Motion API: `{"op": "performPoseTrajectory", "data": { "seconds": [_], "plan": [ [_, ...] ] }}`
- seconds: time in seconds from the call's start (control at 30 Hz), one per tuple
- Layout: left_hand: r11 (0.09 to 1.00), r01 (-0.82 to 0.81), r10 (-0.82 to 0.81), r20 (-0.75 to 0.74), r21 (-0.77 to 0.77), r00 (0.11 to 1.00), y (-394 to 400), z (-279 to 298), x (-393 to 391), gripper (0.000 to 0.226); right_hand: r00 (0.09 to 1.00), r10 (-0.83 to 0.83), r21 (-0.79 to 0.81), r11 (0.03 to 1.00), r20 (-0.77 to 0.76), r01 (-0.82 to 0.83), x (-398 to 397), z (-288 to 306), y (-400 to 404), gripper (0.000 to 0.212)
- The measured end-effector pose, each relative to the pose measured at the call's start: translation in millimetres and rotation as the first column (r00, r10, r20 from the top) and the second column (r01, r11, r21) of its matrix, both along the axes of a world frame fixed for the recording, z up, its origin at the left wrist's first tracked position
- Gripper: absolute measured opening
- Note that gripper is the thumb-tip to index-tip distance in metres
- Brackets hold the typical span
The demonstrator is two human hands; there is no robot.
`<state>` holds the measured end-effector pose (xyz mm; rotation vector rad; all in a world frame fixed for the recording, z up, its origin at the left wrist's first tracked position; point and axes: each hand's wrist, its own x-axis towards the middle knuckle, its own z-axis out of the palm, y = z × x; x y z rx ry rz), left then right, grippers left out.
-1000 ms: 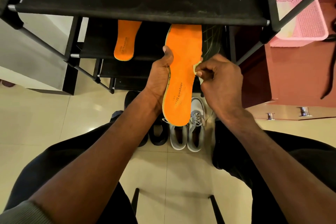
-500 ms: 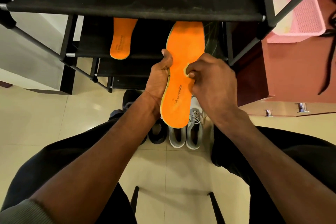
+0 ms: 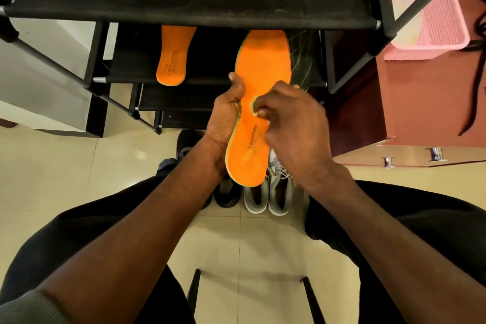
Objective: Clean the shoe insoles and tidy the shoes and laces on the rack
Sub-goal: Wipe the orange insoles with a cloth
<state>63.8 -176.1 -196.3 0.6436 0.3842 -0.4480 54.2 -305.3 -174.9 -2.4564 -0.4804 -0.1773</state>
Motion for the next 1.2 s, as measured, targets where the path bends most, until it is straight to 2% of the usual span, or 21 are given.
{"op": "performPoseTrajectory", "data": {
  "seconds": [0.07, 0.13, 0.33, 0.43, 0.57, 0.63, 0.73, 0.87, 1.0, 1.1, 1.2],
  "plan": [
    [0.997, -0.005, 0.005, -0.003, 0.074, 1.000, -7.4, 2.3, -0.1, 0.058, 0.993, -0.120, -0.046, 0.992, -0.022, 0.119, 9.9, -1.1, -9.3, 0.022],
    [0.993, -0.013, 0.012, 0.005, 0.115, 1.000, -9.4, 0.5, 1.2, 0.056, 0.987, -0.156, -0.026, 0.988, -0.030, 0.155, 14.3, -1.4, -12.6, 0.019],
    [0.999, -0.047, 0.047, 0.002, 0.019, 0.999, 1.2, 5.2, 5.2, 0.073, 0.997, 0.024, 0.192, 0.981, -0.073, -0.009, 6.0, 0.4, 0.3, 0.015],
    [0.995, -0.026, 0.027, -0.016, 0.097, 1.000, 0.9, 8.6, 3.5, 0.072, 0.999, 0.043, 0.119, 0.992, -0.016, -0.040, 6.1, -0.2, 0.3, 0.017],
    [0.973, 0.038, -0.033, -0.027, 0.228, 0.999, -6.9, 12.2, 2.8, 0.055, 0.986, -0.168, -0.041, 0.985, 0.021, 0.169, 19.9, 0.3, -17.0, 0.019],
    [0.968, 0.062, -0.059, -0.020, 0.245, 0.998, -9.3, 14.6, 2.3, 0.054, 0.966, -0.258, -0.057, 0.964, 0.019, 0.258, 27.9, 3.0, -27.3, 0.019],
    [0.971, 0.084, -0.086, 0.003, 0.222, 0.996, -9.0, 16.2, 3.6, 0.056, 0.956, -0.293, -0.028, 0.956, 0.005, 0.293, 34.5, 3.4, -35.7, 0.017],
    [0.985, 0.079, -0.079, -0.007, 0.152, 0.997, -6.6, 17.2, 4.0, 0.059, 0.978, -0.202, 0.109, 0.972, -0.054, 0.207, 30.0, -1.1, -26.6, 0.013],
    [0.999, 0.026, -0.024, -0.033, 0.047, 0.999, -7.1, 20.8, 6.5, 0.062, 0.991, -0.051, 0.207, 0.975, -0.124, 0.076, 20.0, -4.0, -9.2, 0.018],
    [0.998, -0.001, 0.004, -0.057, 0.063, 0.998, 2.8, 20.2, 11.4, 0.070, 0.989, 0.095, 0.207, 0.976, -0.109, -0.070, 11.2, -5.3, 0.8, 0.024],
    [0.995, -0.015, 0.024, -0.090, 0.102, 0.996, 7.1, 16.6, 12.2, 0.071, 0.996, 0.045, 0.069, 0.997, -0.080, -0.040, 13.2, -4.4, -4.9, 0.020]
  ]
}}
